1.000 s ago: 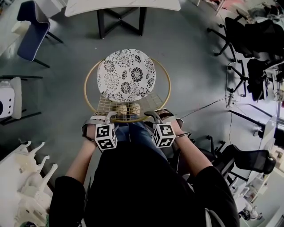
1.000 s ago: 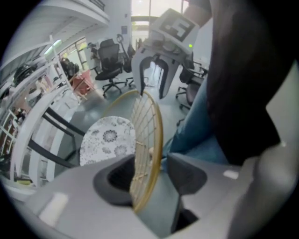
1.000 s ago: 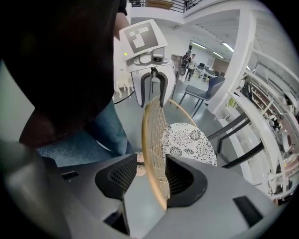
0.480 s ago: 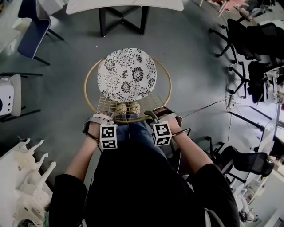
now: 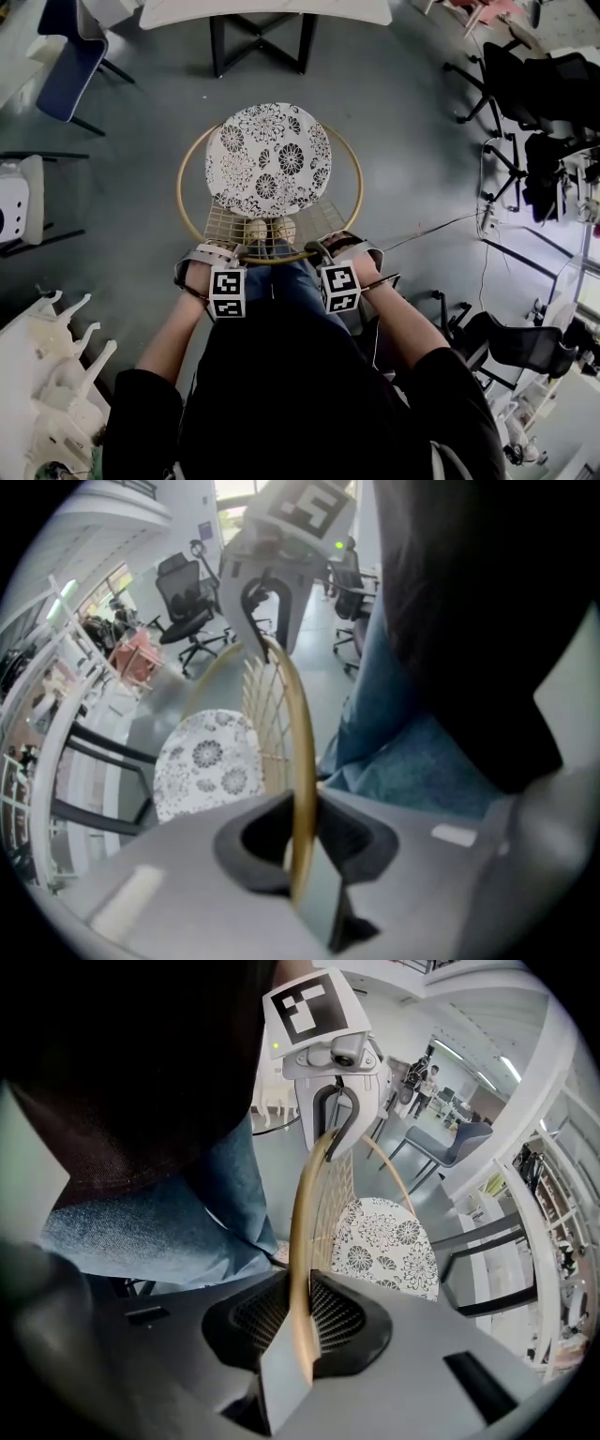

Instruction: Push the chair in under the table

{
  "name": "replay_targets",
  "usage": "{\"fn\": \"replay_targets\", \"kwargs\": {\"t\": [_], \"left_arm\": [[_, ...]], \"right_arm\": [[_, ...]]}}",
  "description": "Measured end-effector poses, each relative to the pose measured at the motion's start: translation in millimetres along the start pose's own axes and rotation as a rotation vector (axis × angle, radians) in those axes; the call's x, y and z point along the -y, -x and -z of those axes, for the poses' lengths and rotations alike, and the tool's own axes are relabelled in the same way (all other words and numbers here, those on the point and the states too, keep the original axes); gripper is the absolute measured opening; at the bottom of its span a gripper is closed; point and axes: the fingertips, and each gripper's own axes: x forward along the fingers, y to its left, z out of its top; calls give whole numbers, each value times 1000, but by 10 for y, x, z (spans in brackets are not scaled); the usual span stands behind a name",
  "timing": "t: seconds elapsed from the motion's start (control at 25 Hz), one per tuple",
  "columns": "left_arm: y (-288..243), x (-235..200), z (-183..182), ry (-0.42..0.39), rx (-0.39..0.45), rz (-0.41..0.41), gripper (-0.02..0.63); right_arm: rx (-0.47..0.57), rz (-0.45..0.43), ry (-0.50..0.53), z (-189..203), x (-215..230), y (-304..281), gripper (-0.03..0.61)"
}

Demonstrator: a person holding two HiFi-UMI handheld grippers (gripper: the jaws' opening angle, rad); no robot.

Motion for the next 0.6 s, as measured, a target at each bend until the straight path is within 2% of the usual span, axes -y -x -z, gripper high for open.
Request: {"fn": "replay_targets", "kwargs": {"t": [0.6], "left_arm": [[23,-9,13,22,-23,14,74]], "right_arm": [[-9,8,16,-27,11,28,67]]}}
